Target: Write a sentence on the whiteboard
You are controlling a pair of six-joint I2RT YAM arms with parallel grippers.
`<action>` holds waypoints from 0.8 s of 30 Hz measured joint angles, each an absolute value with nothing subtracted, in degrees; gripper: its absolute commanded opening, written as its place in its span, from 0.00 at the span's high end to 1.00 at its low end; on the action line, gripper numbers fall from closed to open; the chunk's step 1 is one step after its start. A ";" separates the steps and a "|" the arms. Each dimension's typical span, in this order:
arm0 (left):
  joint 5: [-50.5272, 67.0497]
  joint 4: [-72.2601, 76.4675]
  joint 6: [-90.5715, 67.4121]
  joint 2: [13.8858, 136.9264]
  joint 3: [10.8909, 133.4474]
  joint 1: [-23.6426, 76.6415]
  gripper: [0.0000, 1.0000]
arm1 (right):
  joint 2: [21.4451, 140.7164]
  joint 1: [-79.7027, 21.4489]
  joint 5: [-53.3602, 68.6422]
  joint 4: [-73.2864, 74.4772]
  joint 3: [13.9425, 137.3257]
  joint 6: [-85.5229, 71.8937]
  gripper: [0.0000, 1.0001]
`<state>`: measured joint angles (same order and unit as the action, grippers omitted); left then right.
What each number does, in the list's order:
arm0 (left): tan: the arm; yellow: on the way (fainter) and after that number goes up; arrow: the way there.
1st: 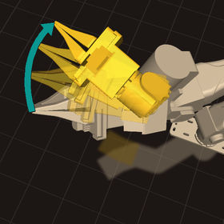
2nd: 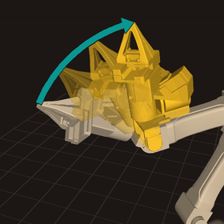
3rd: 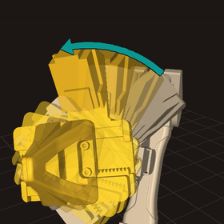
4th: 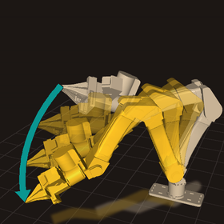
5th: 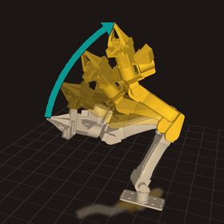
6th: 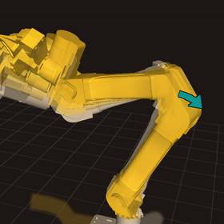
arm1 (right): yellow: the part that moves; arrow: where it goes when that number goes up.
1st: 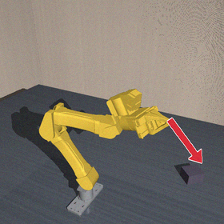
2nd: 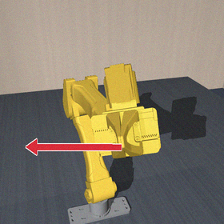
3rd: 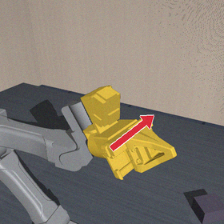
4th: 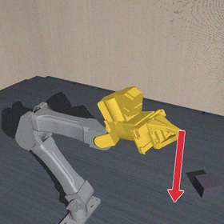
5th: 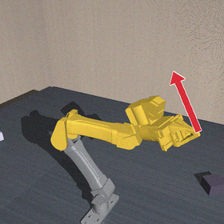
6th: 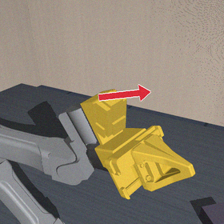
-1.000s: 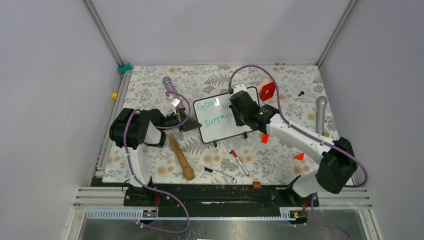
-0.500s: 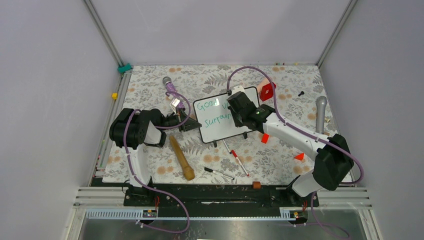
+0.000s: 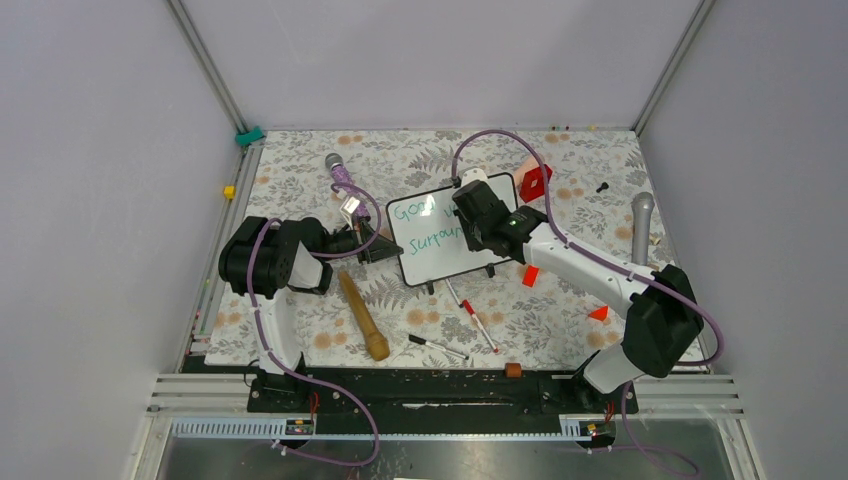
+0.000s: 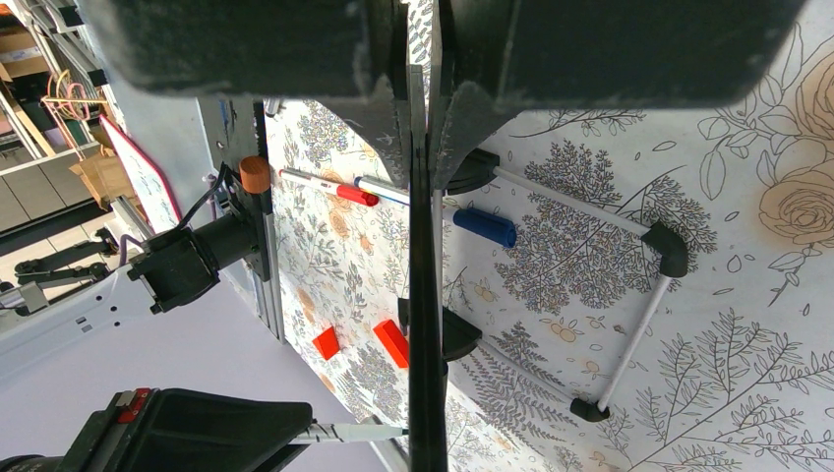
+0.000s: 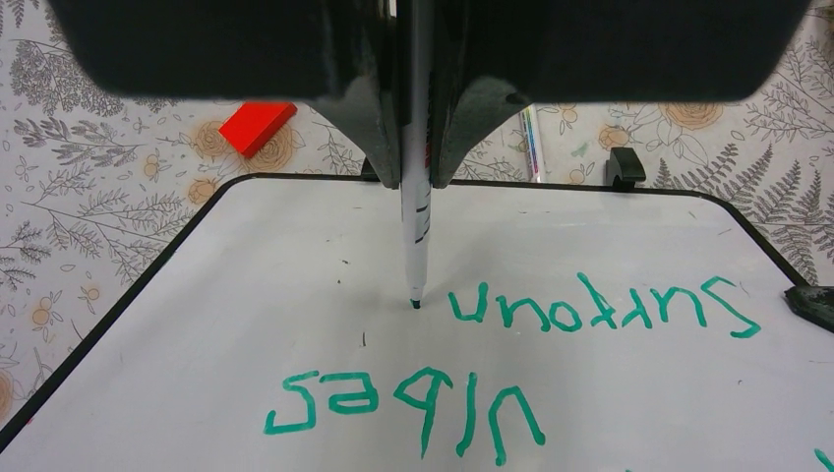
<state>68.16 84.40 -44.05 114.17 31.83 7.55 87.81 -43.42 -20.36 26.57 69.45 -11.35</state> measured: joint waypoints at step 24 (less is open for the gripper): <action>68.16 84.47 -44.10 114.17 31.83 7.55 0.98 | 87.94 -43.42 -17.28 26.48 69.43 -11.35 1.00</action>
